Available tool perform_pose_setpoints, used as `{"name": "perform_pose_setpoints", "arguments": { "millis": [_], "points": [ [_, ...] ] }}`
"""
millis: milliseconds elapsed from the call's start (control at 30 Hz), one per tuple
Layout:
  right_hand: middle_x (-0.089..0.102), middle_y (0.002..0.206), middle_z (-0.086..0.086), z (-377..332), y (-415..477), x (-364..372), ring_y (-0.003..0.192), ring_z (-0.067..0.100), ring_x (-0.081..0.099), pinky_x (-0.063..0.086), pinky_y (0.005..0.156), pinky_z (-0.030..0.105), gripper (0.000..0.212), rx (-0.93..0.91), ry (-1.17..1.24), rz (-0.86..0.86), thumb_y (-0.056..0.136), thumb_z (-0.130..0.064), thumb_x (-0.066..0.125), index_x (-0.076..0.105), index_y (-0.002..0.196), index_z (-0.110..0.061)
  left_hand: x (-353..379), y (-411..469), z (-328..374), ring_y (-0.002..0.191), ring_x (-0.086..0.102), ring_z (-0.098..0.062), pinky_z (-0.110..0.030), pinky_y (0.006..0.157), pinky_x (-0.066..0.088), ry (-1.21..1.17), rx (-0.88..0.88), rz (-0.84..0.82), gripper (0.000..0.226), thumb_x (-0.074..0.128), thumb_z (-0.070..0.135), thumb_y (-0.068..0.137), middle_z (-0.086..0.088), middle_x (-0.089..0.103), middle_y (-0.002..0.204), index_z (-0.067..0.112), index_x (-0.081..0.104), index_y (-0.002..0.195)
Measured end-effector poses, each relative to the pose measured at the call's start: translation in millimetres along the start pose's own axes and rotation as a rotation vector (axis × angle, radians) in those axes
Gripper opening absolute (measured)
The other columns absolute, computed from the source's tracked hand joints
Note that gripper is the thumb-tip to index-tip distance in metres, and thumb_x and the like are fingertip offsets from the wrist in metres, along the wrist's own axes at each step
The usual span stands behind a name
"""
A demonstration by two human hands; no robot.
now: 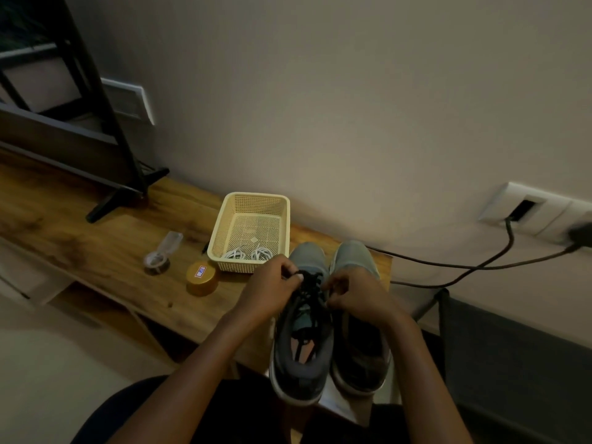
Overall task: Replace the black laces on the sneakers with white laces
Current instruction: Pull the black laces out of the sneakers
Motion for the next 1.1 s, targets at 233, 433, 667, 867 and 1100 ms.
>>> {"name": "perform_pose_setpoints", "arguments": {
  "millis": [233,433,667,867,1100],
  "points": [
    [0.062,0.072,0.005,7,-15,-27,0.060,0.007,0.055,0.042,0.053,0.016,0.013,0.073,0.621,0.223,0.077,0.000,0.065,0.064,0.075,-0.012,-47,-5,2,0.058,0.047,-0.007,-0.016,0.046,0.037,-0.554,-0.189,0.264,0.011,0.048,0.014,0.096,0.002,0.054,0.070,0.014,0.056,0.088],
    [0.057,0.056,-0.004,4,-41,-65,0.056,0.009,0.046,0.036,0.058,0.019,0.023,-0.069,1.198,0.513,0.078,0.010,0.059,0.060,0.065,-0.009,-100,-14,3,0.058,0.044,-0.009,-0.026,0.051,0.033,-0.386,-0.041,0.550,0.012,0.052,0.019,0.095,0.004,0.051,0.067,0.010,0.058,0.092],
    [0.069,0.076,0.002,11,-65,-95,0.070,0.006,0.063,0.047,0.062,0.011,0.016,-0.161,1.396,0.763,0.085,0.004,0.055,0.065,0.086,-0.009,-56,-4,-33,0.087,0.062,-0.028,-0.033,0.073,0.047,0.413,-0.220,-0.035,0.019,0.052,0.021,0.094,-0.011,0.068,0.096,0.014,0.068,0.088],
    [0.067,0.106,0.004,51,-27,-48,0.104,0.024,0.058,0.046,0.093,0.042,0.009,0.239,0.450,0.621,0.083,-0.018,0.065,0.071,0.088,-0.022,-48,-12,-11,0.105,0.058,-0.022,-0.037,0.087,0.049,0.545,-0.145,0.010,0.029,0.065,0.025,0.087,-0.004,0.059,0.118,0.015,0.064,0.114],
    [0.050,0.108,-0.009,10,-23,-22,0.117,0.023,0.035,0.027,0.102,0.042,0.012,0.110,-0.011,0.405,0.081,-0.034,0.065,0.058,0.072,-0.032,19,-22,31,0.118,0.037,-0.017,-0.031,0.093,0.037,0.659,0.248,-0.097,0.028,0.069,0.032,0.083,0.006,0.044,0.125,0.027,0.059,0.108]
  ]
}}
Point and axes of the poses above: each hand's wrist, its own y-axis towards the middle knuckle, its own x-axis out of the palm, z = x × y, the point moved 9 cm from there along y, towards the middle knuckle
